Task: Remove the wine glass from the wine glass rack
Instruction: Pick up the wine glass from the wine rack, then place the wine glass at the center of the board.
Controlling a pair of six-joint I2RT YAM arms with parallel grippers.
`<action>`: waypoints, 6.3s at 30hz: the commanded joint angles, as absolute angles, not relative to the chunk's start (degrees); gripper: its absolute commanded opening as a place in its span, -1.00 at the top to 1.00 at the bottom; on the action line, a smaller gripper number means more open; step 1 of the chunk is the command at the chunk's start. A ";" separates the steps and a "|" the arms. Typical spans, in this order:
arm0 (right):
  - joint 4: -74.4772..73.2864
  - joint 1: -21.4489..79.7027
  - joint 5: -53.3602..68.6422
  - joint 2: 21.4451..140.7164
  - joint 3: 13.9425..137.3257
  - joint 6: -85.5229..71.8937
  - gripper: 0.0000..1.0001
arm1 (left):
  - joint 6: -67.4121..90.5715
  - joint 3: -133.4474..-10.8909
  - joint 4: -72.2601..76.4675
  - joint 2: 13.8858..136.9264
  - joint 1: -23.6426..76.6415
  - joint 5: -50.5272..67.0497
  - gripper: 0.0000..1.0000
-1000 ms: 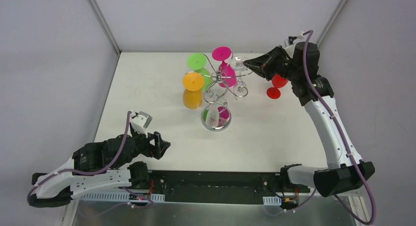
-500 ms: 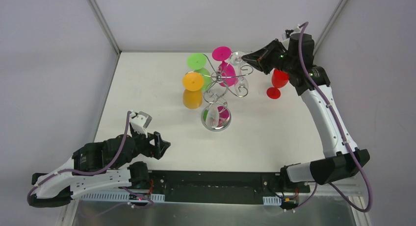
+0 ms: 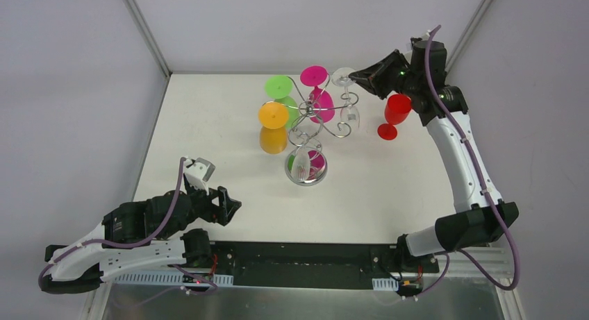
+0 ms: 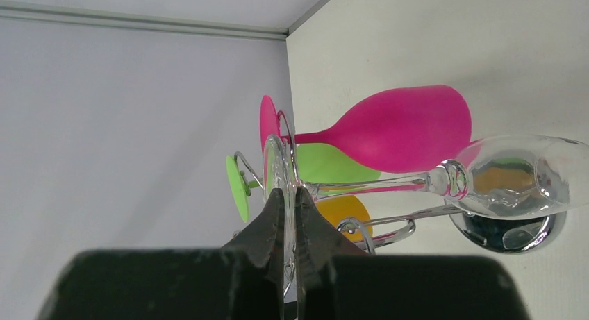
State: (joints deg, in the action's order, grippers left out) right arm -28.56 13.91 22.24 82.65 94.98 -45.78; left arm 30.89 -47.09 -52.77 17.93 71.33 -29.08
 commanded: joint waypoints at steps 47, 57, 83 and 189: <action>-37.53 10.26 46.73 44.32 77.85 -31.99 1.00 | 43.59 -54.11 -48.66 22.34 71.92 -15.53 -0.98; -41.13 35.00 35.17 46.93 80.70 -26.87 1.00 | 51.72 -55.09 -47.57 22.23 71.97 -12.45 -0.98; -34.68 85.27 7.95 68.64 93.90 2.34 1.00 | 71.89 -52.68 -47.17 11.63 71.95 -15.54 -0.98; -40.07 86.57 -18.17 67.66 96.53 -5.09 -0.15 | 44.95 -51.65 -40.45 25.36 71.92 15.79 1.00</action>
